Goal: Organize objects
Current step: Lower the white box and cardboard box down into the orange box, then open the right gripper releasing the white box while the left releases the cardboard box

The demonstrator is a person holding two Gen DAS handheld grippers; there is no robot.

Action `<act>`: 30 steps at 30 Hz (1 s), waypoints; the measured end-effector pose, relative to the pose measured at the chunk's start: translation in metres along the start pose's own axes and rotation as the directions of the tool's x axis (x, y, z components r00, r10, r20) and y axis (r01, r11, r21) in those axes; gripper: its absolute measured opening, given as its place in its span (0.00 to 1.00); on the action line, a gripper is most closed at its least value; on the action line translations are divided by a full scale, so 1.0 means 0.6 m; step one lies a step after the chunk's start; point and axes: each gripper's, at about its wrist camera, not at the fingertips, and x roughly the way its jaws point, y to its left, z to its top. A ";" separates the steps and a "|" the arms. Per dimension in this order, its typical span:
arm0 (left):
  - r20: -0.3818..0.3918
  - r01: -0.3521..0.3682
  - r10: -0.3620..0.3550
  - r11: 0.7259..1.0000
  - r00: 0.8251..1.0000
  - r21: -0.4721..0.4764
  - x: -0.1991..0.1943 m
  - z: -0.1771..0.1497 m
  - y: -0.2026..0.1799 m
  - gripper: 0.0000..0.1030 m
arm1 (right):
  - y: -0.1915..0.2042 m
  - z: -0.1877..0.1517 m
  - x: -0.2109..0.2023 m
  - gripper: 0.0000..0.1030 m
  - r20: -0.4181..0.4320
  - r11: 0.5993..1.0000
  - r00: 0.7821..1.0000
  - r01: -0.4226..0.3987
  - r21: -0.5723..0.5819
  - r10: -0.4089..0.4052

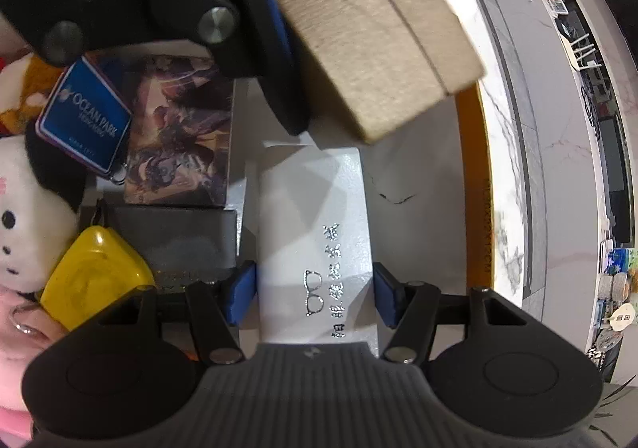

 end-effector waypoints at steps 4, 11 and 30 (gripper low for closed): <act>-0.018 0.002 -0.001 0.999 1.000 0.032 0.006 0.002 -0.006 0.49 | -0.006 0.000 0.002 0.61 -0.003 0.999 1.000 -0.008 0.039 0.008; -0.052 -0.012 0.013 1.000 0.999 0.024 0.022 0.008 -0.006 0.49 | -0.009 -0.005 -0.015 0.64 -0.033 0.996 0.999 -0.020 0.089 0.023; -0.313 -0.191 0.067 0.903 0.947 -0.384 0.066 0.056 0.036 0.49 | -0.009 -0.025 -0.040 0.41 -0.082 0.933 0.995 -0.028 0.359 0.061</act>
